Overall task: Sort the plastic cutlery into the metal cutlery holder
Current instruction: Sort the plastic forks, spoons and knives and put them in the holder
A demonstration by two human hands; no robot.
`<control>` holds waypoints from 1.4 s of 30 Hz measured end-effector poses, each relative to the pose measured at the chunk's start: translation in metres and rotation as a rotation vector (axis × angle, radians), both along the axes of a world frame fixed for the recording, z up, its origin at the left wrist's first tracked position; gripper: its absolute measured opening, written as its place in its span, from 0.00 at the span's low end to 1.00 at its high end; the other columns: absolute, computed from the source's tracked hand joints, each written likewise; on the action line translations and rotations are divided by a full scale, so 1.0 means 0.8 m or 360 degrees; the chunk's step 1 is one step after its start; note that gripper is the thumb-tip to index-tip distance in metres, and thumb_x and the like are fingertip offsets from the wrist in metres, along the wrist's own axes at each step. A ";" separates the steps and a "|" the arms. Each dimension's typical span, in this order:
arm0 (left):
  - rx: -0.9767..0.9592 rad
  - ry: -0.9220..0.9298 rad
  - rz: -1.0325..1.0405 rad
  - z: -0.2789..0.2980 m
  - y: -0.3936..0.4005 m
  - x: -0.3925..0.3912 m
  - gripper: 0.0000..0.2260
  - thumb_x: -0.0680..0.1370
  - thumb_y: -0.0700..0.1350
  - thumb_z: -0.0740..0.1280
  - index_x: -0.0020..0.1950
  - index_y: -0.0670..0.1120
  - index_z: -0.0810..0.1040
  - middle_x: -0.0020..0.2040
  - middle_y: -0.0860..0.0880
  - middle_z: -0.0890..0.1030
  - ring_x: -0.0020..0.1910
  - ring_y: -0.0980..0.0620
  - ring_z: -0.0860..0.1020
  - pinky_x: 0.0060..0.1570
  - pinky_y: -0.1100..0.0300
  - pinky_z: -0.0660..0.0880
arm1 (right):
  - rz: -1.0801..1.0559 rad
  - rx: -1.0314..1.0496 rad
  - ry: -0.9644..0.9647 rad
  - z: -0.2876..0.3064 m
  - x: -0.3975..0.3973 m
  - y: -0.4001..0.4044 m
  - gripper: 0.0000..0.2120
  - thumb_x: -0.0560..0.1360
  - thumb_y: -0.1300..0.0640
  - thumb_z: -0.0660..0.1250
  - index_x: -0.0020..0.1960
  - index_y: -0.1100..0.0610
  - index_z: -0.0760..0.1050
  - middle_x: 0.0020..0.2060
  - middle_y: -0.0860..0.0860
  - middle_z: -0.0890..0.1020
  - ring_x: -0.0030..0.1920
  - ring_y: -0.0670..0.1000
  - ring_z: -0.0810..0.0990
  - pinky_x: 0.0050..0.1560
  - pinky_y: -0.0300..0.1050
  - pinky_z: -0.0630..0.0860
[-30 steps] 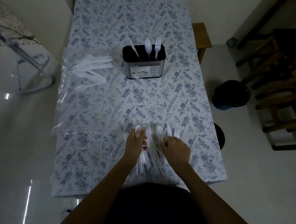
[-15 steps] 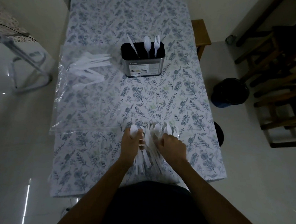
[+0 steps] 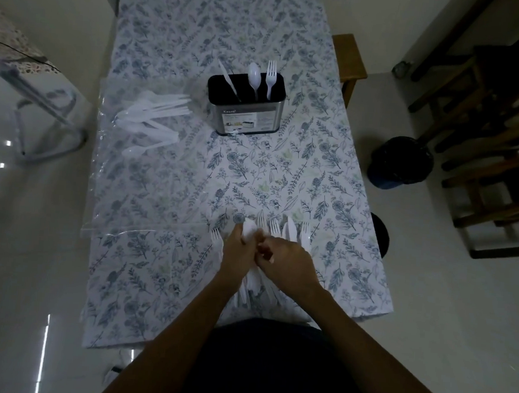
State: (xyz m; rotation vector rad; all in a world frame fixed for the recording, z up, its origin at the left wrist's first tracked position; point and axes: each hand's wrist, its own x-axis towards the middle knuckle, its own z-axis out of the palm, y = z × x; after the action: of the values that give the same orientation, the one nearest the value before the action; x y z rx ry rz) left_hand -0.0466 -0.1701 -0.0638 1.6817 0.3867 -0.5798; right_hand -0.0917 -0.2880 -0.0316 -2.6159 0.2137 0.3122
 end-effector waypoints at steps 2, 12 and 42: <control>-0.0022 -0.0042 0.0007 -0.002 0.003 0.001 0.10 0.83 0.48 0.65 0.54 0.41 0.78 0.44 0.42 0.83 0.38 0.49 0.84 0.36 0.56 0.80 | -0.0089 0.0006 -0.0032 -0.005 -0.002 -0.012 0.14 0.80 0.44 0.62 0.48 0.54 0.78 0.39 0.49 0.83 0.36 0.50 0.81 0.37 0.45 0.80; -0.0076 0.0149 0.0129 -0.009 0.019 0.000 0.16 0.78 0.47 0.73 0.60 0.41 0.74 0.39 0.45 0.80 0.28 0.54 0.75 0.28 0.57 0.75 | -0.0277 -0.0292 0.0138 -0.031 -0.021 -0.086 0.07 0.80 0.48 0.64 0.49 0.49 0.78 0.41 0.48 0.83 0.38 0.52 0.81 0.36 0.46 0.80; -0.0285 0.0214 0.0508 -0.004 0.065 0.003 0.03 0.82 0.42 0.67 0.49 0.45 0.78 0.35 0.48 0.76 0.27 0.53 0.72 0.26 0.59 0.70 | -0.0159 0.0251 0.0119 -0.023 -0.027 -0.018 0.08 0.78 0.46 0.65 0.54 0.47 0.79 0.46 0.45 0.85 0.44 0.47 0.83 0.46 0.44 0.80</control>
State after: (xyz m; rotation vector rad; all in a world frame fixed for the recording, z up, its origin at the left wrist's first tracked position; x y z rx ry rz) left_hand -0.0441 -0.1178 -0.0669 1.3781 0.6669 -0.4751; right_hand -0.1136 -0.3026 -0.0498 -2.4310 0.3302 0.3769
